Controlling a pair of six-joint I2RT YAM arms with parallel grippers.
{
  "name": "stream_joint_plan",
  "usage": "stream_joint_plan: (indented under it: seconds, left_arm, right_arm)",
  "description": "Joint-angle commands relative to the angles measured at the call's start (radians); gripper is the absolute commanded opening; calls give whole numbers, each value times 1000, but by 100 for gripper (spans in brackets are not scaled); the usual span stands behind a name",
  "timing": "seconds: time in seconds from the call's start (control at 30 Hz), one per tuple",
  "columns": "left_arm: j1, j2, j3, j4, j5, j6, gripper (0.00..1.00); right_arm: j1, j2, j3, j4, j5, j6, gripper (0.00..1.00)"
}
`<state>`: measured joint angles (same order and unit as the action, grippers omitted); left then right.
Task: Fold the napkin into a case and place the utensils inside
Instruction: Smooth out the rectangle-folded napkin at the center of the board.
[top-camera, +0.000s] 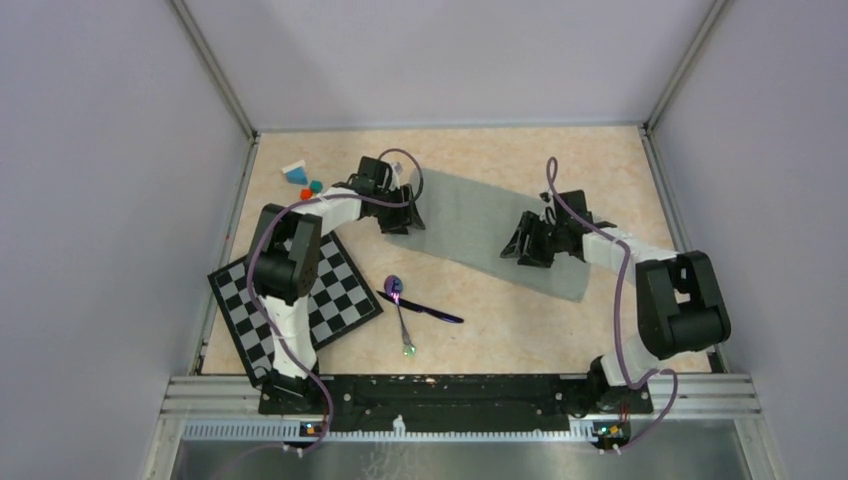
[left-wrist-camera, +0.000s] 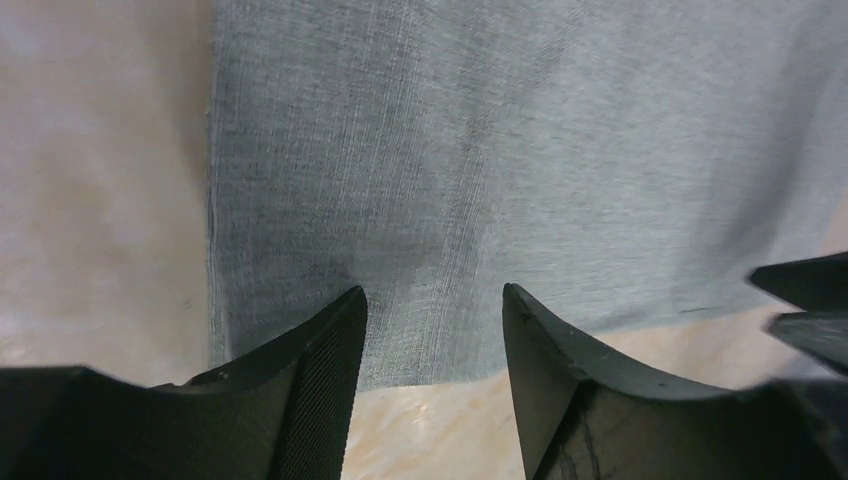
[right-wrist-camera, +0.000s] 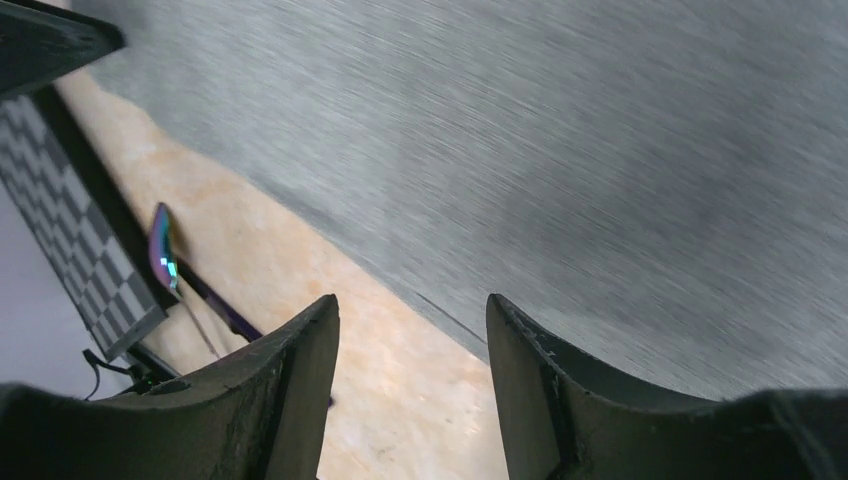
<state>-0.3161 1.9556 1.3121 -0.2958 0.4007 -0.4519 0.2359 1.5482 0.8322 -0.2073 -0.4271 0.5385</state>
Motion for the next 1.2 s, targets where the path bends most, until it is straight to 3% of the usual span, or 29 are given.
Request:
stream_joint_plan:
  seconds: [0.0,0.23,0.37,0.47,0.77,0.97,1.17]
  left_arm:
    - [15,75,48,51,-60,-34,60]
    - [14,69,101,2,-100,-2,66]
    - [3,35,153,66,29,-2,75]
    - [7,62,178,201,95,-37,79]
    - [13,339,445,539,184,-166,80]
    - [59,543,606,569,153,-245,81]
    - [88,695,778,376,142,-198,82]
  right_arm:
    - [-69,-68,-87,-37,34,-12,55]
    - [-95,-171,-85,-224,290,-111,56]
    - [-95,-188,11,-220,241,-123,60]
    - [-126,-135,82,-160,200,-111,62]
    - [-321,145,219,96,-55,-30,60]
    - [-431,308,236,172,-105,-44,60]
    - [-487,299,256,37,-18,-136,60]
